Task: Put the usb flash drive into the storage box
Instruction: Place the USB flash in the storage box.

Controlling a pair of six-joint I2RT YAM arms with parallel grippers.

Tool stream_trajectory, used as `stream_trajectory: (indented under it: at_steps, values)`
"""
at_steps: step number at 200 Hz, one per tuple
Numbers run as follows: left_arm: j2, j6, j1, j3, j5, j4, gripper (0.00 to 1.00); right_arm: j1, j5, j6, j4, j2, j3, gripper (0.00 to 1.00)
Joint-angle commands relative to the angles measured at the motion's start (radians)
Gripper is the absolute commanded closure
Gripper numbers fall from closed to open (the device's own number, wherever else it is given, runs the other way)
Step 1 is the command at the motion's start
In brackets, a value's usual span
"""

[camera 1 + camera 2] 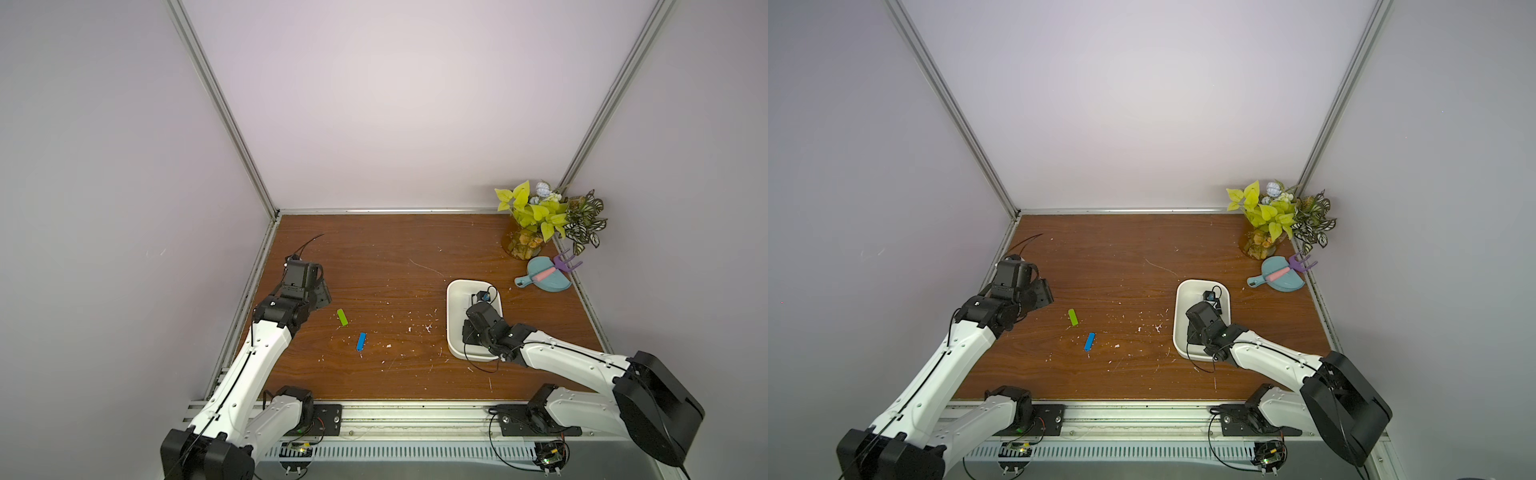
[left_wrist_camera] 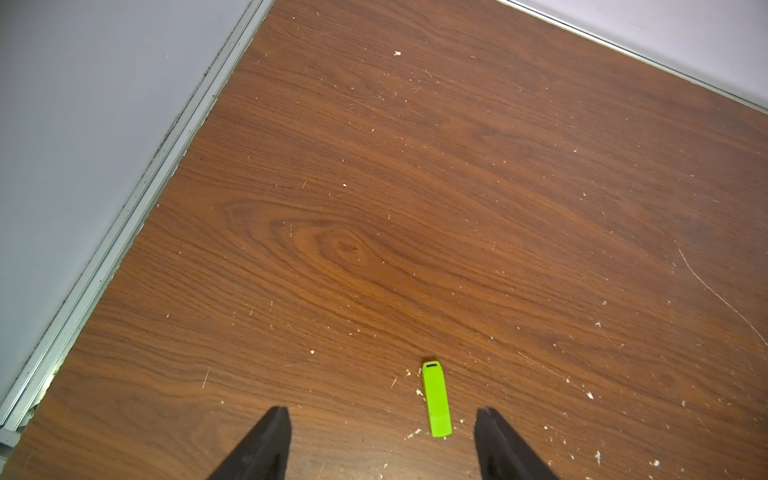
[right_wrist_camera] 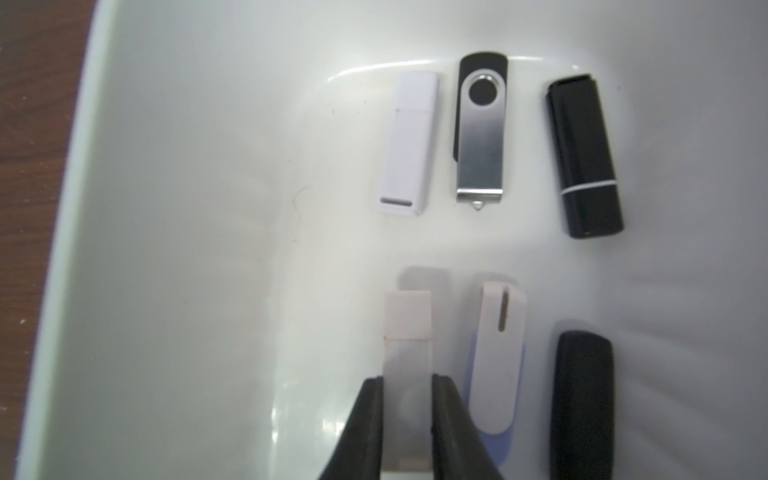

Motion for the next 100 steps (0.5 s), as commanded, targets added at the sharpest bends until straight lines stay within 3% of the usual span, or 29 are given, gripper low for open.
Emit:
stream_trajectory:
  at_steps: [1, 56, 100]
  values:
    - [0.004, 0.014, 0.010, -0.011, 0.002, -0.001, 0.30, -0.006, 0.007, 0.020, 0.034, 0.003, -0.007, 0.78]
    - [0.010, 0.014, 0.008, -0.012, 0.000, -0.001, 0.30, -0.006, 0.018, 0.005, -0.042, -0.038, 0.058, 0.54]
    - [0.037, 0.012, -0.026, -0.012, 0.008, 0.000, 0.30, -0.011, 0.065, -0.160, -0.057, -0.248, 0.156, 0.50]
